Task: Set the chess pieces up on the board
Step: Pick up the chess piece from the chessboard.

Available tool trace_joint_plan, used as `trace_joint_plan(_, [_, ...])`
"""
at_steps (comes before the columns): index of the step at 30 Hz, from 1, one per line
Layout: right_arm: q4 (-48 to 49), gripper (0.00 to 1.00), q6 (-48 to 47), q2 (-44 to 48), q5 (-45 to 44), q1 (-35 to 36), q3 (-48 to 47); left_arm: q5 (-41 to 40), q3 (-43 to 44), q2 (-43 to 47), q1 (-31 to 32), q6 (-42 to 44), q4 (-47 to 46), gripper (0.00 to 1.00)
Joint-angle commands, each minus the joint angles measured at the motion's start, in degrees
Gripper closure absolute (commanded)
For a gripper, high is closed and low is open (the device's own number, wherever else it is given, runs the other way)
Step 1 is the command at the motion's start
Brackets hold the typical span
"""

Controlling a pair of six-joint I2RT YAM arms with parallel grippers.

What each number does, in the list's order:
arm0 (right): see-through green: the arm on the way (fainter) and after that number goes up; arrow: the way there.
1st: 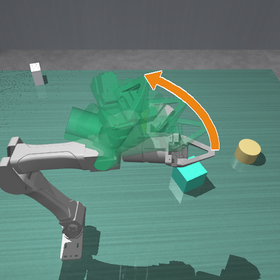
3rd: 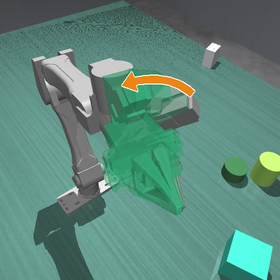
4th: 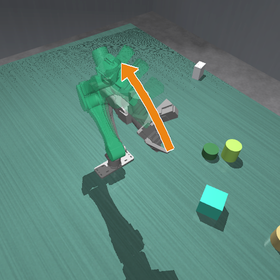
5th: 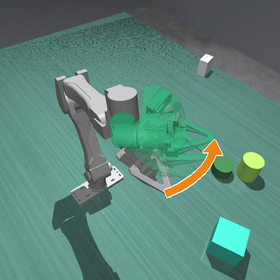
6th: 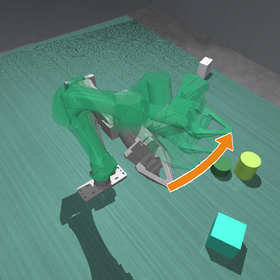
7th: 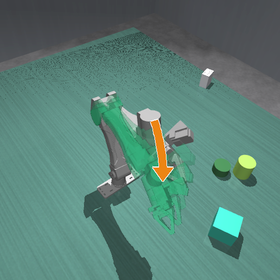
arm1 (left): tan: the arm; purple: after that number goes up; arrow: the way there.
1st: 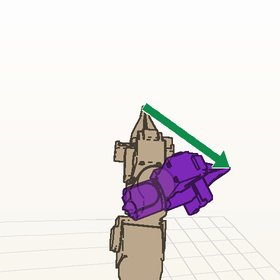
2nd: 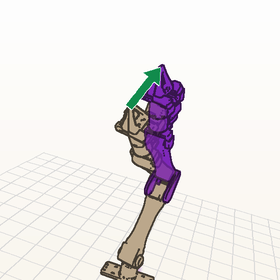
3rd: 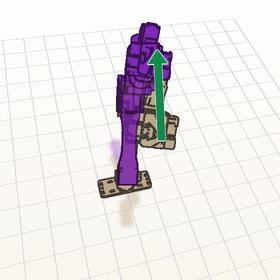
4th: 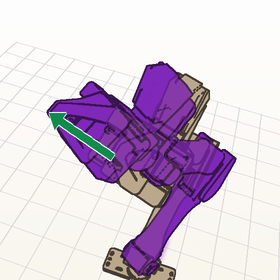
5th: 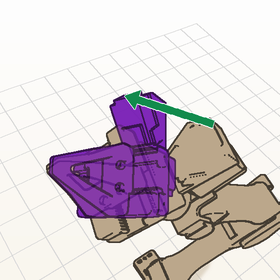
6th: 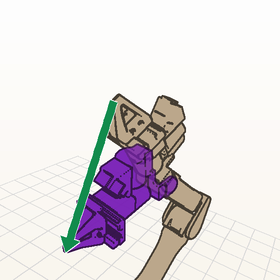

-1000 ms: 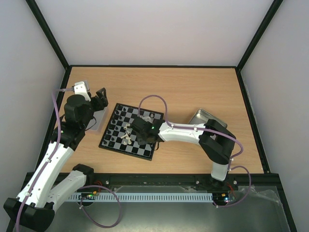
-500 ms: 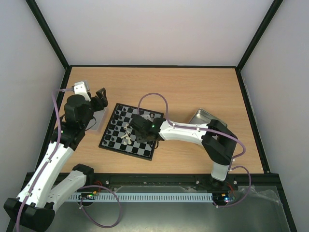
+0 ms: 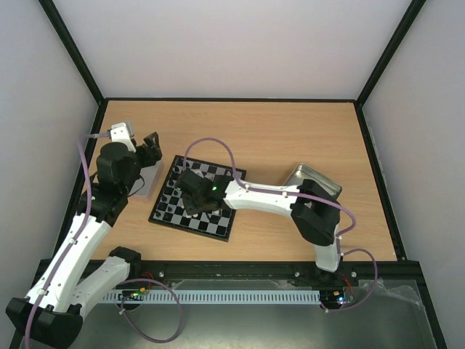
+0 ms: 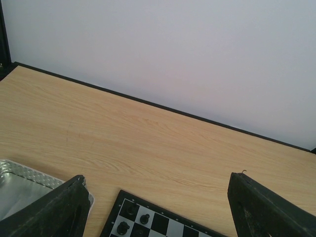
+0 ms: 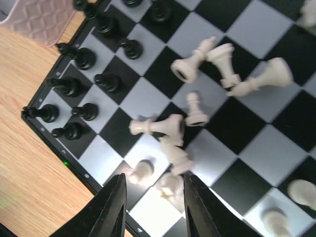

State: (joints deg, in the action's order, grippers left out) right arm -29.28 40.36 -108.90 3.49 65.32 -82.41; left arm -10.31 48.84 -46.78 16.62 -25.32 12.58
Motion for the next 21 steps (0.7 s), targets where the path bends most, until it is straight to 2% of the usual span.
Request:
trace_joint_plan(1, [-1.0, 0.70, -3.7, -4.2, 0.5, 2.4, -5.2, -1.2, -0.1, 0.5, -0.5, -0.3, 0.1, 0.22])
trace_joint_plan(7, [-3.1, 0.78, -5.0, -8.0, 0.0, 3.6, -9.7, -1.4, -0.1, 0.7, -0.5, -0.3, 0.2, 0.22])
trace_joint_plan(21, [-5.8, 0.77, -4.3, -11.3, -4.1, 4.1, -9.6, -1.4, -0.1, 0.8, -0.5, -0.2, 0.2, 0.22])
